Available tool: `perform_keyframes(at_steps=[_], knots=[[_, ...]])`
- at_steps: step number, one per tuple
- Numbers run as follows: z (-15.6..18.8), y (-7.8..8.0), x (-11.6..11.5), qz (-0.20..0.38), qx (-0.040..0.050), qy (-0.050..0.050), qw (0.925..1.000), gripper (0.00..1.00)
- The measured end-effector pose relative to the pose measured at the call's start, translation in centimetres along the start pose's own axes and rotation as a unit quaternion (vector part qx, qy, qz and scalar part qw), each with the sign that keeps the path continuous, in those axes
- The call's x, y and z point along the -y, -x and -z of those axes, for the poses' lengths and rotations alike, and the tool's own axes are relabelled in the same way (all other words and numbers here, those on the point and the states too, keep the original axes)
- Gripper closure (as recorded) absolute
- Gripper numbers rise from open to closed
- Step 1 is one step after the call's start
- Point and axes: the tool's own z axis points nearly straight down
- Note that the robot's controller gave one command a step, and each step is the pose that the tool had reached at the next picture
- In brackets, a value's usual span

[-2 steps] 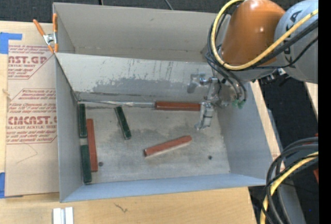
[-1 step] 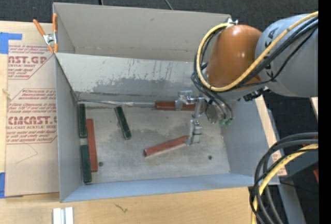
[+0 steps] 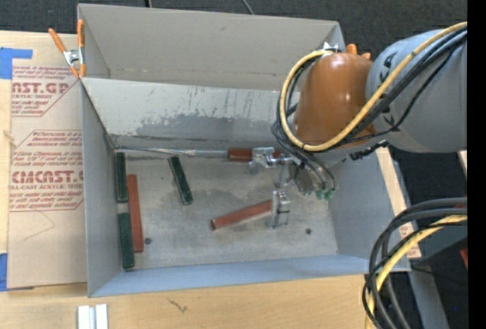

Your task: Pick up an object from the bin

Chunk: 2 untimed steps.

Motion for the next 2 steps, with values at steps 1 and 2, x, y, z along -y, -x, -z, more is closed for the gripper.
perform_keyframes(at_steps=[1, 2], knots=[[0.5, 0.5, 0.0, 0.013, 0.0031, 0.000, 0.9999, 0.00], [-6.4, 0.3, 0.0, 0.062, 0.0047, -0.001, 0.9981, 0.00]])
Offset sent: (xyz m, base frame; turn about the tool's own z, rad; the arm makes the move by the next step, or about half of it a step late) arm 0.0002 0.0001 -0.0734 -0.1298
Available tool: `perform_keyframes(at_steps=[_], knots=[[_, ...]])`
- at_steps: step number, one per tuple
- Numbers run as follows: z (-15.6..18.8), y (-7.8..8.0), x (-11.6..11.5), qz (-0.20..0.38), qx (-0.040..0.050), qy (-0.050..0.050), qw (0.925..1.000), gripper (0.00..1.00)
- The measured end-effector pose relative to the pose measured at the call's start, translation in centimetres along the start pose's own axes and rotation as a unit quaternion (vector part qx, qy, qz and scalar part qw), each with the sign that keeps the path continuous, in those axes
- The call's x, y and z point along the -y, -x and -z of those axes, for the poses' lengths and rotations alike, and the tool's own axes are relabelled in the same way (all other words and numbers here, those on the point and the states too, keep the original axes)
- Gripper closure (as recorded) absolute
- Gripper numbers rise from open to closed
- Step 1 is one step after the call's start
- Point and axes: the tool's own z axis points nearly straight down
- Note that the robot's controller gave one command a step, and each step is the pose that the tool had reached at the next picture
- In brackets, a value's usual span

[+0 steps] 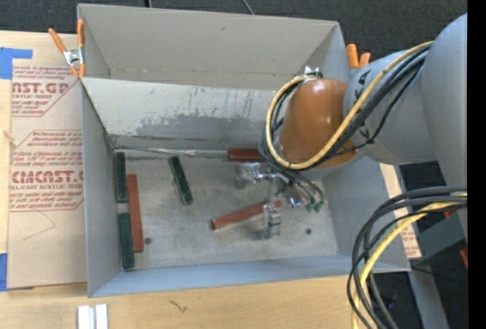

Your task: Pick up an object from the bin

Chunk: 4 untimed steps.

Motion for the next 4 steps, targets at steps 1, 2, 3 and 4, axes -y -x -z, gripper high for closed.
perform_keyframes(at_steps=[1, 2, 3, 4], knots=[[-2.5, 0.3, 0.1, 0.028, -0.0051, 0.002, 0.9996, 1.00], [-2.3, 0.3, 0.1, 0.030, -0.0044, 0.002, 0.9995, 1.00], [-1.9, 0.3, 0.1, 0.031, -0.0040, 0.002, 0.9995, 1.00], [-1.2, 0.2, 0.0, 0.031, -0.0038, 0.001, 0.9995, 1.00]])
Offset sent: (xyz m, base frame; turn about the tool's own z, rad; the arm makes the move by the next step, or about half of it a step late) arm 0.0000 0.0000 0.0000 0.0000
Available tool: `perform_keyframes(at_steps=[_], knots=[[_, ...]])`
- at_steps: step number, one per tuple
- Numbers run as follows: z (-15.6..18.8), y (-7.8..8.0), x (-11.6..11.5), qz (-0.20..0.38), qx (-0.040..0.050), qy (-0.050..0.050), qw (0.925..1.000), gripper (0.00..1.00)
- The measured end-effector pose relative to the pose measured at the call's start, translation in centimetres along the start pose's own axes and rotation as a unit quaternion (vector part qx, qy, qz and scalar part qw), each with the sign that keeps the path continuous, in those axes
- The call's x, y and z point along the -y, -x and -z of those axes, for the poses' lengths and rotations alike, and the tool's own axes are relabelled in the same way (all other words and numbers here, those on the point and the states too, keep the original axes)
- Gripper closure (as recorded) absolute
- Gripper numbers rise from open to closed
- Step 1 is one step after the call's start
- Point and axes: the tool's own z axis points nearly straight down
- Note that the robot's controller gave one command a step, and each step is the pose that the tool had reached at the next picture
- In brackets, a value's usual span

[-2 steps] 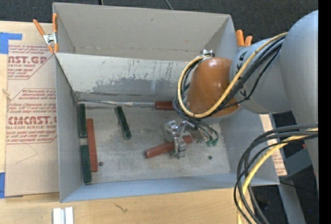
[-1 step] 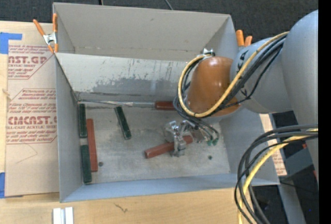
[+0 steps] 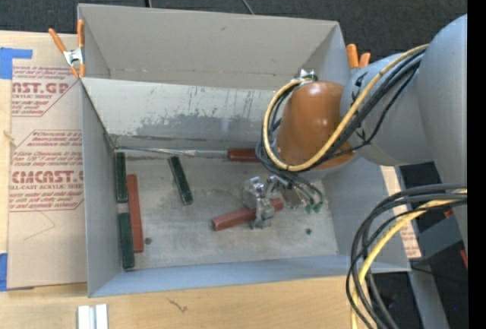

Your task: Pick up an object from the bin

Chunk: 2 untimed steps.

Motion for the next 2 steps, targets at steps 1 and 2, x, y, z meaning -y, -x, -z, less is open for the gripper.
perform_keyframes(at_steps=[1, 2], knots=[[1.4, -0.1, 0.0, 0.000, -0.0012, 0.000, 1.0000, 1.00], [3.3, 0.0, 0.0, -0.001, 0.0005, 0.000, 1.0000, 1.00]])
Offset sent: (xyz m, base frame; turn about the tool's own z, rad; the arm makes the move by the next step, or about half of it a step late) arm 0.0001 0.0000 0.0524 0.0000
